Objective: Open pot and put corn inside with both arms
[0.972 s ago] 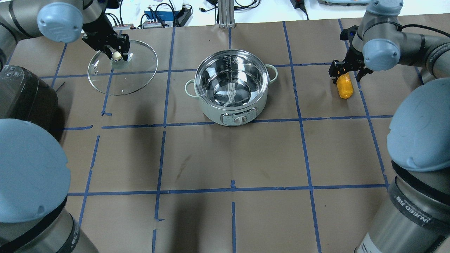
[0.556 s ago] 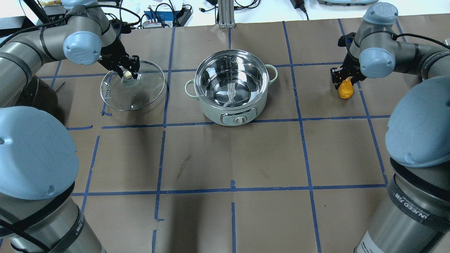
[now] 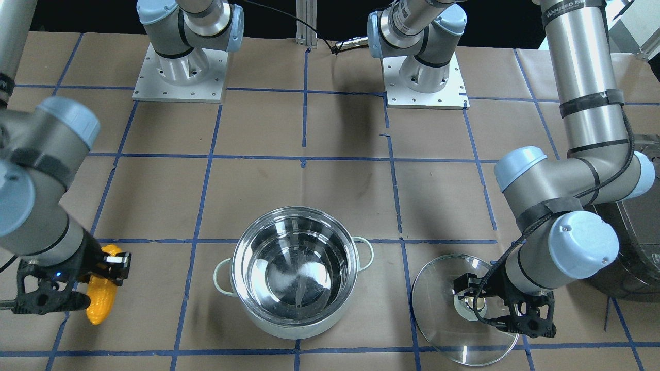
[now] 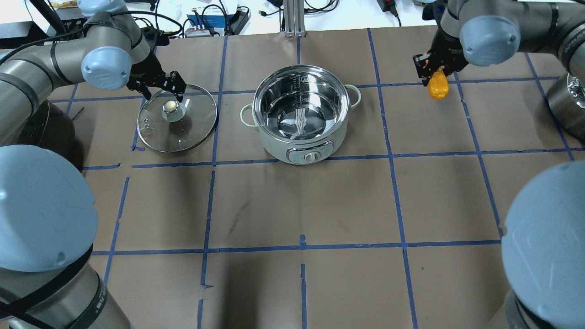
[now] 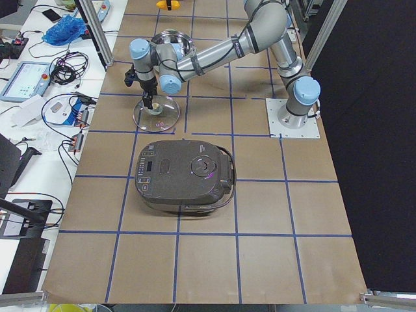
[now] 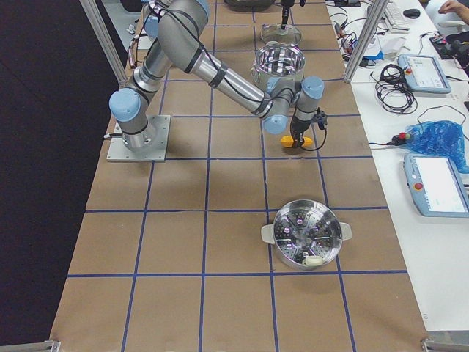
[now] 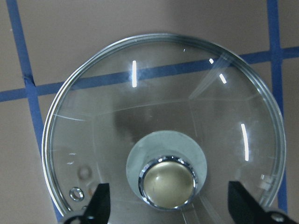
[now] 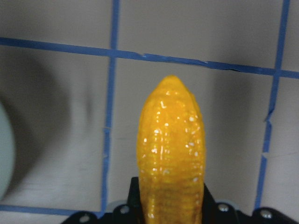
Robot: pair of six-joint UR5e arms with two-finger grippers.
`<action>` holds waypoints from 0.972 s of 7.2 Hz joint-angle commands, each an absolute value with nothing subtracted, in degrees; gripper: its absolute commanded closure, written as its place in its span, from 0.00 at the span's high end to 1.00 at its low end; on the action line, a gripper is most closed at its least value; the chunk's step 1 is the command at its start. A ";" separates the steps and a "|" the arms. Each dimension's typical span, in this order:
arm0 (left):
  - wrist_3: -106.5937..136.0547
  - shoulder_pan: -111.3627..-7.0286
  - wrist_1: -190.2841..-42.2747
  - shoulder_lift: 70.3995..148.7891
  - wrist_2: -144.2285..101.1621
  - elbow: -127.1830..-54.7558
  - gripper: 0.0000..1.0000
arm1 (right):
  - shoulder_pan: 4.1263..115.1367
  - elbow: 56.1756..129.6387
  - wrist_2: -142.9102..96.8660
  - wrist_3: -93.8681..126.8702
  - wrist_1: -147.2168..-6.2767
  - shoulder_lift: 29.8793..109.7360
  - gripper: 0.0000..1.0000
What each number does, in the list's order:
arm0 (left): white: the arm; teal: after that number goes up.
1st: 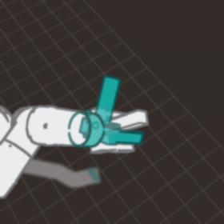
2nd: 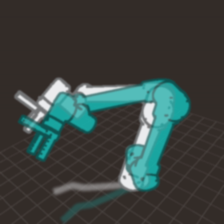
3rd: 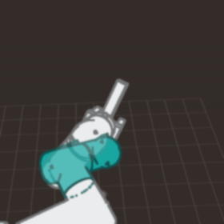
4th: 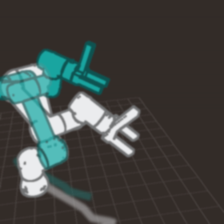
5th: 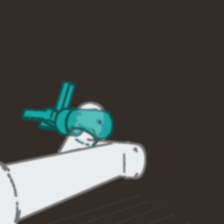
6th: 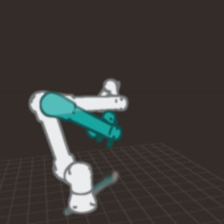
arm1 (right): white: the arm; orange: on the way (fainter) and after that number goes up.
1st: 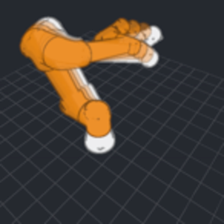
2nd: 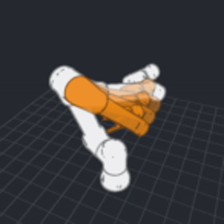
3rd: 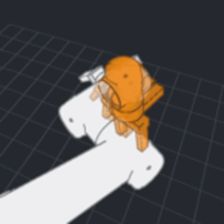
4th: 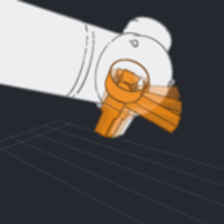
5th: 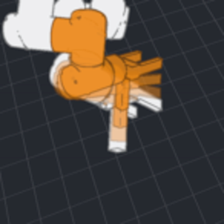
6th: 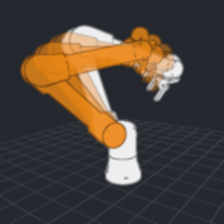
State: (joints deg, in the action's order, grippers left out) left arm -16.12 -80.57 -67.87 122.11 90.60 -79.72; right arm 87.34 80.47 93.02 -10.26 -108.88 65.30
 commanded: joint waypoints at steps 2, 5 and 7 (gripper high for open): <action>-13.45 -80.94 -89.23 105.17 95.60 -78.66 1.00 | 106.82 77.52 92.29 12.93 -110.00 63.31 0.08; -12.57 -88.21 -92.29 98.36 95.28 -79.27 1.00 | 110.30 77.35 92.55 15.82 -117.67 56.00 0.09; -10.11 -90.87 -87.57 97.91 93.97 -79.71 1.00 | 110.30 77.69 92.37 15.82 -118.73 53.45 0.10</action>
